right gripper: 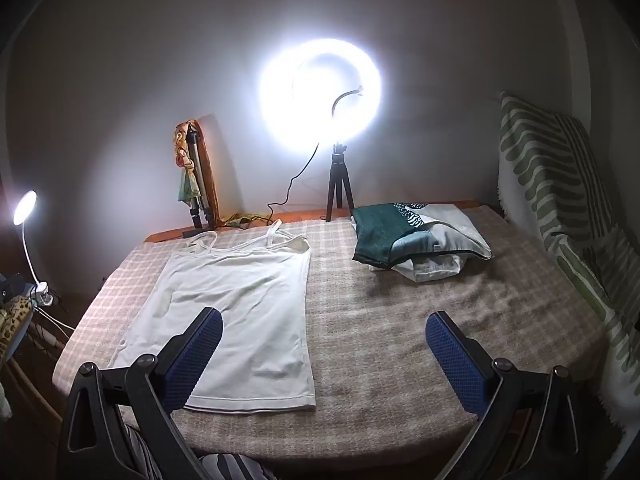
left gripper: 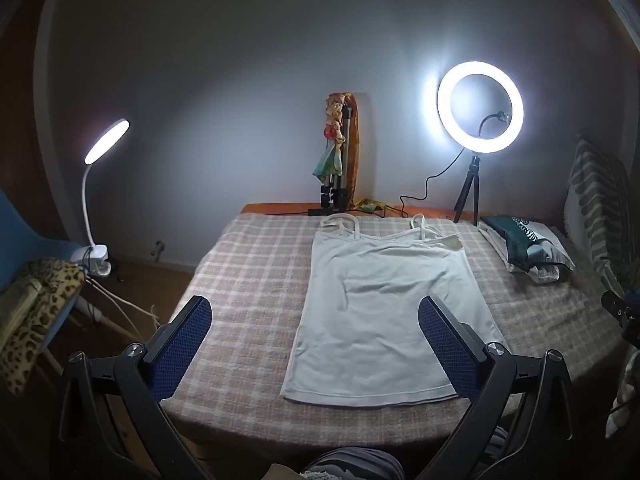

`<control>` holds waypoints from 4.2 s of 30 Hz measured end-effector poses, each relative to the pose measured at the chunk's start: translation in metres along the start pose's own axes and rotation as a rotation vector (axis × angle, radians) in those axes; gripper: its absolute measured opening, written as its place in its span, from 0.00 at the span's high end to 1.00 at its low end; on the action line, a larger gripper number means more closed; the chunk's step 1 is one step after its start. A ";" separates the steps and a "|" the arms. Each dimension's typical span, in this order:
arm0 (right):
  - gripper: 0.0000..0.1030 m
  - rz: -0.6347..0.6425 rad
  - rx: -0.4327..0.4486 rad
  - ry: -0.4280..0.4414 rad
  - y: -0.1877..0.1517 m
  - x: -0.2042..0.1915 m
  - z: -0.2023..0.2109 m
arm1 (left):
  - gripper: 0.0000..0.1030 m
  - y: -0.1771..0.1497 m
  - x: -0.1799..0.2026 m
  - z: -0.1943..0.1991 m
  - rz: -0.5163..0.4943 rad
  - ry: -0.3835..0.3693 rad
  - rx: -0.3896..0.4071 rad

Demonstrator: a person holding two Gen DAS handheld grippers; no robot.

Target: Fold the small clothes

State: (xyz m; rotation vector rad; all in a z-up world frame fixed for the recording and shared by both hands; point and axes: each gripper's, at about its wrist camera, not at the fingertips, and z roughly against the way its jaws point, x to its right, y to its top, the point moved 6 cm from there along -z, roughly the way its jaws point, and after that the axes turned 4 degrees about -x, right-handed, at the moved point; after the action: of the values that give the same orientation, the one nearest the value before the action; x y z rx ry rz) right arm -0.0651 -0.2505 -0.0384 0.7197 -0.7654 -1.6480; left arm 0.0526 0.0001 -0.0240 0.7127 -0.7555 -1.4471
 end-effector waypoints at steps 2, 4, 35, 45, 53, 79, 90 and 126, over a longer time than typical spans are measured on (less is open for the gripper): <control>0.00 0.001 0.001 0.001 0.000 0.000 0.000 | 0.00 0.001 0.001 0.001 -0.001 -0.001 0.003; 0.00 0.000 0.000 0.004 0.001 -0.001 0.001 | 0.00 0.002 0.001 0.001 -0.004 0.001 0.008; 0.00 -0.003 0.002 0.008 0.003 -0.002 -0.001 | 0.00 0.001 0.004 0.003 0.004 -0.007 0.017; 0.00 -0.001 0.000 0.012 0.003 -0.004 -0.001 | 0.00 0.001 0.004 0.004 0.005 -0.009 0.018; 0.00 -0.005 -0.004 0.014 0.003 -0.005 -0.001 | 0.00 0.003 0.005 0.006 0.004 -0.011 0.019; 0.00 -0.002 -0.031 0.014 0.000 -0.011 -0.013 | 0.00 -0.004 -0.003 -0.008 0.012 0.008 -0.002; 0.00 0.044 -0.046 0.062 0.012 -0.039 -0.041 | 0.00 -0.024 -0.028 -0.028 0.062 -0.015 -0.044; 0.43 0.248 -0.416 0.434 0.086 -0.287 -0.288 | 0.44 -0.149 -0.063 -0.175 0.234 -0.258 -0.394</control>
State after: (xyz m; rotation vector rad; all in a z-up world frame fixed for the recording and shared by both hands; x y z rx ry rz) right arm 0.2661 -0.0151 -0.1253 0.6226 -0.1810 -1.3033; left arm 0.1069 0.0571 -0.2489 0.1320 -0.6946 -1.4287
